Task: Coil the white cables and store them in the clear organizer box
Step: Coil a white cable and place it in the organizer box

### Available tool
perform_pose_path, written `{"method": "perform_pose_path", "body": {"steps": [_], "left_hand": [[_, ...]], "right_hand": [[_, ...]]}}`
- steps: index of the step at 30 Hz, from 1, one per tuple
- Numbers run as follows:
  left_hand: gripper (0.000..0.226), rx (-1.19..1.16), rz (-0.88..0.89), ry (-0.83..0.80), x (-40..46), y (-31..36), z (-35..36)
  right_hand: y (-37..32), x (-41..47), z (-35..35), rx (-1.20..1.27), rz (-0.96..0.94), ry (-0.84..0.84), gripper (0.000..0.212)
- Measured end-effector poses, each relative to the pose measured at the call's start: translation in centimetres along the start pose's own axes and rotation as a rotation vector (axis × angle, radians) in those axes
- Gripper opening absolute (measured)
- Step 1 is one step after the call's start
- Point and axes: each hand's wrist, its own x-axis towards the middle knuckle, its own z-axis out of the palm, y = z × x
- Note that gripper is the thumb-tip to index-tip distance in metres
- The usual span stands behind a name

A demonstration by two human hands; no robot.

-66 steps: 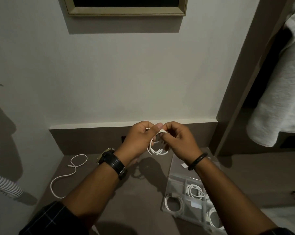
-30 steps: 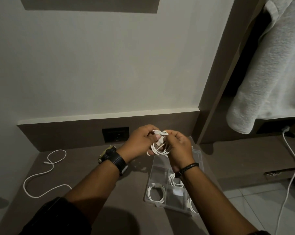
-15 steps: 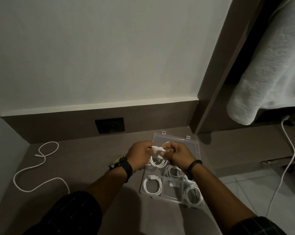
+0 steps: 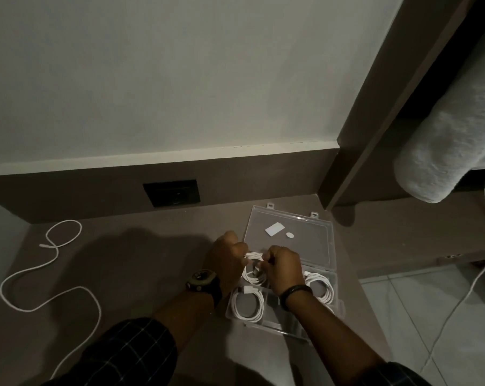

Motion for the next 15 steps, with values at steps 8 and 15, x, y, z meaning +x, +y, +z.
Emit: {"method": "perform_pose_path", "body": {"steps": [8, 15], "left_hand": [[0.023, 0.394, 0.174, -0.103, -1.1, 1.4, -1.9], [0.018, 0.215, 0.035, -0.076, -0.5, -0.3, 0.4]], "right_hand": [[0.8, 0.9, 0.2, -0.256, -0.141, -0.073, 0.007], [0.9, 0.4, -1.1, -0.342, -0.2, -0.261, 0.016]]}}
